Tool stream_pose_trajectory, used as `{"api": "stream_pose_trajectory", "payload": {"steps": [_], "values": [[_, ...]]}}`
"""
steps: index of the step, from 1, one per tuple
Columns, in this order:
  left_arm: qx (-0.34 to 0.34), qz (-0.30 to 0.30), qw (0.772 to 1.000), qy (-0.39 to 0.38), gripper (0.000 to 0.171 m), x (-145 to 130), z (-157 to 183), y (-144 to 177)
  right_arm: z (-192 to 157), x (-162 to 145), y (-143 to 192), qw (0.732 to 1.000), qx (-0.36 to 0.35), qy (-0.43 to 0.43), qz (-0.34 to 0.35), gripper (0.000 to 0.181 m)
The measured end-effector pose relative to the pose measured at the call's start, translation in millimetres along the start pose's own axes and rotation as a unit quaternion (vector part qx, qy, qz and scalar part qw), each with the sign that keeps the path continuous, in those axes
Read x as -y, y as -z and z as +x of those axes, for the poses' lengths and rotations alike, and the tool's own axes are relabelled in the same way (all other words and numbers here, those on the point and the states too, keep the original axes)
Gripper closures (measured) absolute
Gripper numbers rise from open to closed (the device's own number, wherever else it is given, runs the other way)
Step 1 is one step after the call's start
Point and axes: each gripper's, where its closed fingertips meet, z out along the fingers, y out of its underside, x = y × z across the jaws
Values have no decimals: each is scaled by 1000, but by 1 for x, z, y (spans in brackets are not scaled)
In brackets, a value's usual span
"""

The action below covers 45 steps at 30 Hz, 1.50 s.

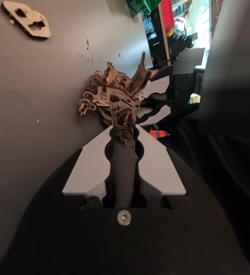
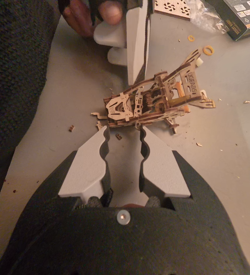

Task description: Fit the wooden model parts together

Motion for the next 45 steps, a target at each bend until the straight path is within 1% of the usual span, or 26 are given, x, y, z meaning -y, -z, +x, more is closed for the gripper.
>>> {"api": "stream_pose_trajectory", "payload": {"steps": [1,3,5,6,7,9,11,13,15,19,22,24,26,27,28,31,35,40,44,45], "values": [[10,0,1000,-15,142,0,-1,1,0,1,0,1000,1,0,1,143],[33,-8,998,-60,131,-2,-1,3,0,1,0,1000,1,0,1,143],[86,-18,987,-138,126,-3,-6,7,0,1,0,1000,2,0,1,143],[118,-34,974,-190,120,-5,-8,8,0,0,0,1000,3,-2,2,143],[144,-44,959,-241,117,-7,-9,9,0,0,0,1000,3,-3,2,143],[197,-56,917,-342,115,-9,-8,8,0,0,0,1000,1,-3,1,143],[223,-63,889,-396,116,-12,-7,4,0,0,0,1000,1,-3,1,143],[235,-66,873,-423,113,-13,-7,-3,1,0,0,1000,0,-3,0,143],[245,-52,860,-444,114,-8,-3,-7,1,0,0,1000,-1,-3,0,143],[266,-70,834,-478,119,-10,-7,-11,0,0,0,1000,1,-5,2,143],[281,-69,819,-496,121,-9,-6,-11,2,0,0,1000,-1,-7,1,143],[287,-70,811,-504,126,-9,-6,-11,3,-1,1,1000,-2,-10,-1,142],[285,-77,803,-518,134,-11,-5,-12,4,-3,0,1000,-1,-8,-3,147],[288,-80,798,-522,134,-11,-5,-13,4,-3,0,1000,-2,-7,-4,147],[289,-79,802,-517,133,-10,-5,-13,4,-3,1,1000,-3,-7,-5,146],[291,-68,818,-492,123,-6,-9,-11,5,-2,1,1000,-4,-10,-3,145],[293,-68,817,-492,119,-4,-9,-10,5,-2,1,1000,-4,-10,-3,145],[273,-65,819,-501,115,-2,-3,-13,3,0,1,1000,1,-7,3,150],[264,-70,830,-487,111,-5,-7,-15,3,0,2,1000,1,-9,3,151],[260,-69,832,-485,113,-6,-7,-15,3,0,1,1000,0,-9,3,152]]}}
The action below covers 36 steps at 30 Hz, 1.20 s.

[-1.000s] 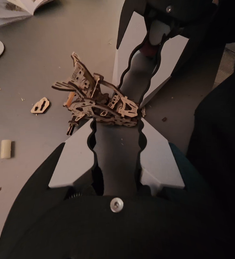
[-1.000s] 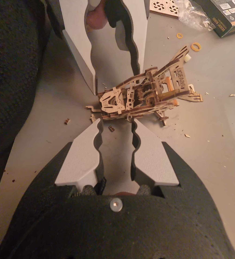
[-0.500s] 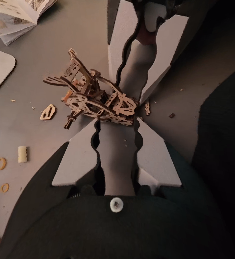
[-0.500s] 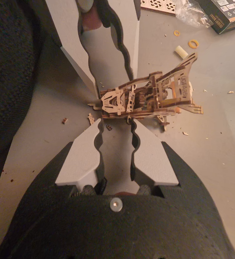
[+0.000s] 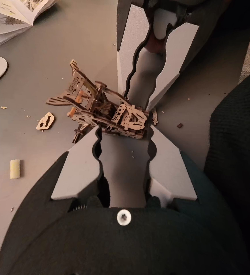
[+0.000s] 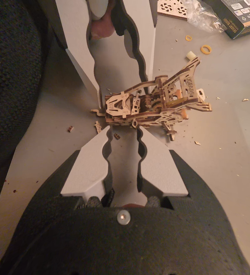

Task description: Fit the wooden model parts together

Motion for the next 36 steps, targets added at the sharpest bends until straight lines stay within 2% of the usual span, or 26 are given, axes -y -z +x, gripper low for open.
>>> {"api": "stream_pose_trajectory", "payload": {"steps": [4,28,33,36], "values": [[-6,-2,1000,11,122,-2,1,2,0,1,0,1000,1,-1,1,152],[34,-22,999,-23,124,-1,0,4,0,2,-1,1000,8,-9,5,149],[35,-20,999,-25,124,-1,-1,4,0,6,4,998,37,-51,28,151],[35,-20,999,-33,125,0,0,3,3,7,9,994,53,-81,43,161]]}}
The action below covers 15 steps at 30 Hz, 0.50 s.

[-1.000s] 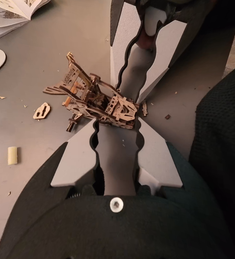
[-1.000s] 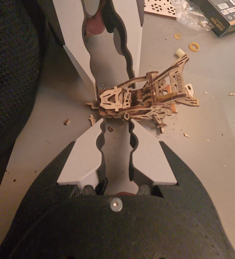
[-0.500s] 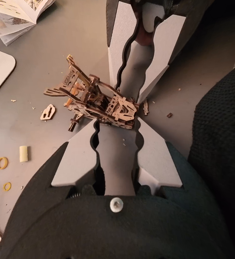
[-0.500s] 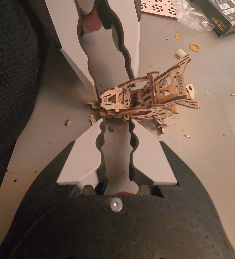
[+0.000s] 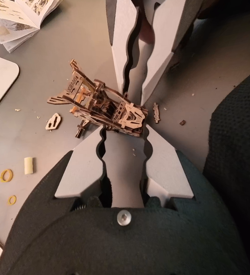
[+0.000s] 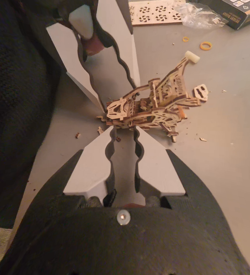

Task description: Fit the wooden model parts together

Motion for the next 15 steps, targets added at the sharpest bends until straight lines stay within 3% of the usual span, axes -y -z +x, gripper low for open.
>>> {"api": "stream_pose_trajectory", "payload": {"steps": [7,15], "values": [[0,-2,1000,-2,125,1,-1,-1,6,6,7,993,50,-102,32,176],[4,-2,1000,-3,124,0,-2,-1,7,9,4,985,76,-151,35,176]]}}
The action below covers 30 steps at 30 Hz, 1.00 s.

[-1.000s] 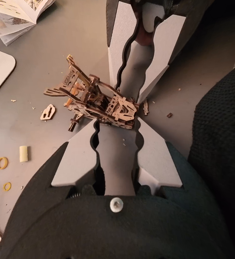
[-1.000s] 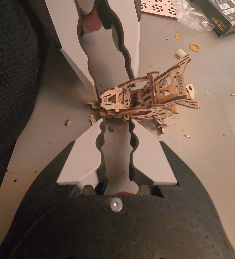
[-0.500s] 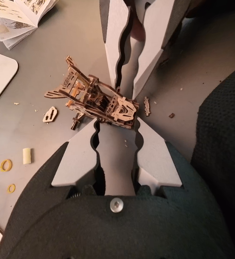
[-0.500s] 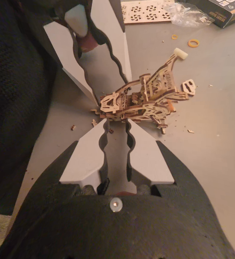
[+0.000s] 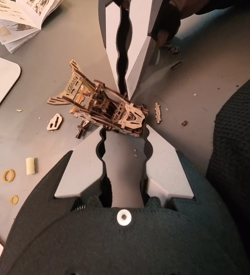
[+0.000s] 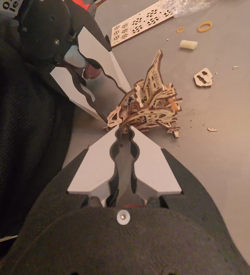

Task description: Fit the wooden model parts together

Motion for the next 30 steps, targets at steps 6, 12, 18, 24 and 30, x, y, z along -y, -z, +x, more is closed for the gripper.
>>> {"api": "stream_pose_trajectory", "payload": {"steps": [6,12,18,24,30], "values": [[-3,1,1000,3,120,-1,1,0,-1,-2,0,1000,19,-11,-6,181],[2,-1,1000,-10,120,-1,1,0,-2,-3,-2,998,43,-39,-14,181],[11,-4,999,-37,124,-2,4,0,-2,-3,-3,994,68,-83,-21,181],[21,-14,998,-54,124,-6,3,-2,-3,-3,-4,987,96,-124,-25,181],[21,-13,998,-58,124,-7,3,-2,-5,-2,-4,982,116,-146,-29,181]]}}
